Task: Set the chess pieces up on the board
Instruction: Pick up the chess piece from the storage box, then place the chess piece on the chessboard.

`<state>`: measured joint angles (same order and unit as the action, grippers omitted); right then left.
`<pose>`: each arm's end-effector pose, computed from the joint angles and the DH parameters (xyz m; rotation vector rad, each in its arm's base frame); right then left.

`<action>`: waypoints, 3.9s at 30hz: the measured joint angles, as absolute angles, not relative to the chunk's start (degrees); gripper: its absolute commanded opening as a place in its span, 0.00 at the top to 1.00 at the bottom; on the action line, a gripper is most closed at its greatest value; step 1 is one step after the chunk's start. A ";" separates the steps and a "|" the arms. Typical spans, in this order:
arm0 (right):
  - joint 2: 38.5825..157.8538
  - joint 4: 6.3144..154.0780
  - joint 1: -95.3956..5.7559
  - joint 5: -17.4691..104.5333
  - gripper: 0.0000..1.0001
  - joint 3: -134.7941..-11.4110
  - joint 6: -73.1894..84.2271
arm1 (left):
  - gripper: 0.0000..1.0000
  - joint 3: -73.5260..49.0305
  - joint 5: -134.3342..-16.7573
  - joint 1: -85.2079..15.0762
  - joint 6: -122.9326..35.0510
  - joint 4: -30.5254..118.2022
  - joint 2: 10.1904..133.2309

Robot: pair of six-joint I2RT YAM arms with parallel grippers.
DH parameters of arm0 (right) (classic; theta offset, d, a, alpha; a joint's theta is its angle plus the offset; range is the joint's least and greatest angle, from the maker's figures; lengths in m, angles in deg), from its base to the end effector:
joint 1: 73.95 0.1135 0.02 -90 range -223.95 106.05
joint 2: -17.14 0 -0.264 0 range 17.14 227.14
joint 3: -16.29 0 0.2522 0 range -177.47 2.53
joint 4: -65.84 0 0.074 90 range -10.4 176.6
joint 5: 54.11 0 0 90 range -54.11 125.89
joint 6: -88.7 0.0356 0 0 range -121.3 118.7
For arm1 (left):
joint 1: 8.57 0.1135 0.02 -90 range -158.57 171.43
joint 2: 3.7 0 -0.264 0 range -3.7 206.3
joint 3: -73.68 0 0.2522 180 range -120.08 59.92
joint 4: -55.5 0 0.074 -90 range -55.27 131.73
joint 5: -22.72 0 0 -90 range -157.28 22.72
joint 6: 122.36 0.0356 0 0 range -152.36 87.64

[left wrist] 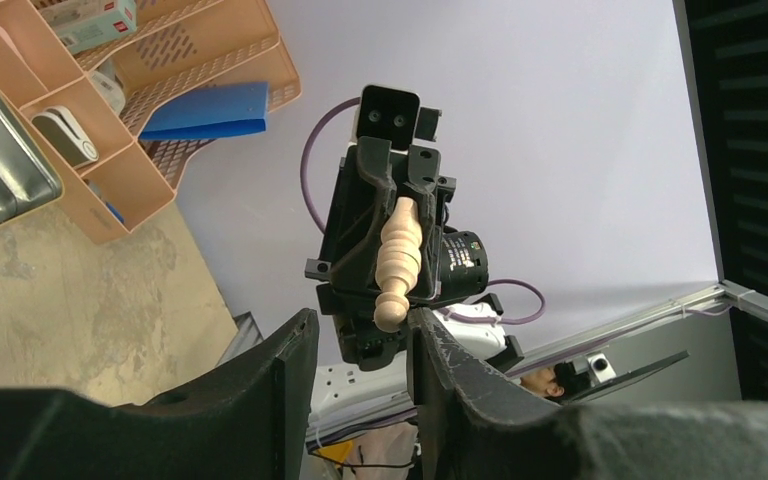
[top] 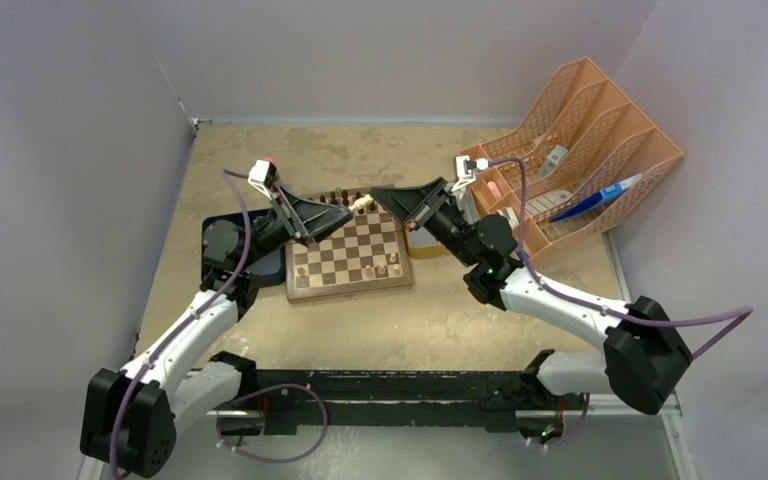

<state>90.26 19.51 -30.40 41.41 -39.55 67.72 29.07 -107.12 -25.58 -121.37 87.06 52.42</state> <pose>0.2005 0.1953 0.3444 0.1754 1.2402 1.7979 0.1991 -0.0847 0.3171 -0.2404 1.5870 -1.9380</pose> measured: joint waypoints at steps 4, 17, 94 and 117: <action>90.28 19.44 -30.40 41.37 1.00 -39.58 67.72 | 0.65 29.59 -106.46 -25.58 -121.42 87.08 52.44; 90.28 20.29 -30.40 41.32 1.00 -39.58 67.63 | 0.69 29.84 -105.76 -25.58 -122.44 87.08 52.47; 66.24 48.95 -30.40 27.81 1.00 -28.60 44.46 | 1.00 3.41 -69.46 -27.75 -61.20 5.66 79.04; 66.68 48.88 -30.40 27.75 0.99 -28.60 43.63 | 1.00 -2.45 -73.02 -29.01 -54.25 -3.37 86.85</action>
<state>66.68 48.88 -30.40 27.75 -28.60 43.63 -2.45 -73.02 -29.01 -54.25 -3.37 86.85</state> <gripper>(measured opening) 0.095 0.117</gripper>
